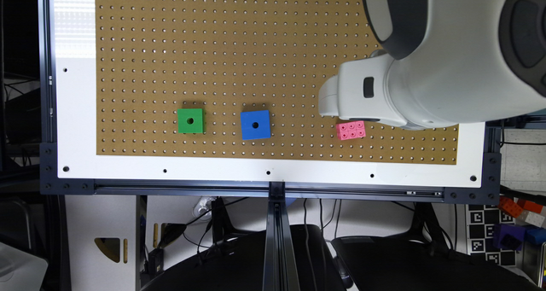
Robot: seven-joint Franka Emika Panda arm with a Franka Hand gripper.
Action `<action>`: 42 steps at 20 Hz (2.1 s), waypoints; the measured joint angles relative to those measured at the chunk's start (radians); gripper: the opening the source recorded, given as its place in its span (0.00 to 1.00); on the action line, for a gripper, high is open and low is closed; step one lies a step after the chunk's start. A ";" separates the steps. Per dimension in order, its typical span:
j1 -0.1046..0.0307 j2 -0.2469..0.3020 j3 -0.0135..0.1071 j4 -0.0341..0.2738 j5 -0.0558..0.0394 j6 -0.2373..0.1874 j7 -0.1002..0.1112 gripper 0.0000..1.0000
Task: Pick up pink block.
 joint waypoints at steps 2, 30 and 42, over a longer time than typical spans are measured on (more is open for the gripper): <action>0.000 0.001 0.000 0.000 0.0000 0.000 0.000 1.00; 0.003 0.302 0.000 0.104 -0.0044 0.168 0.000 1.00; 0.004 0.373 0.000 0.116 -0.0057 0.218 0.000 1.00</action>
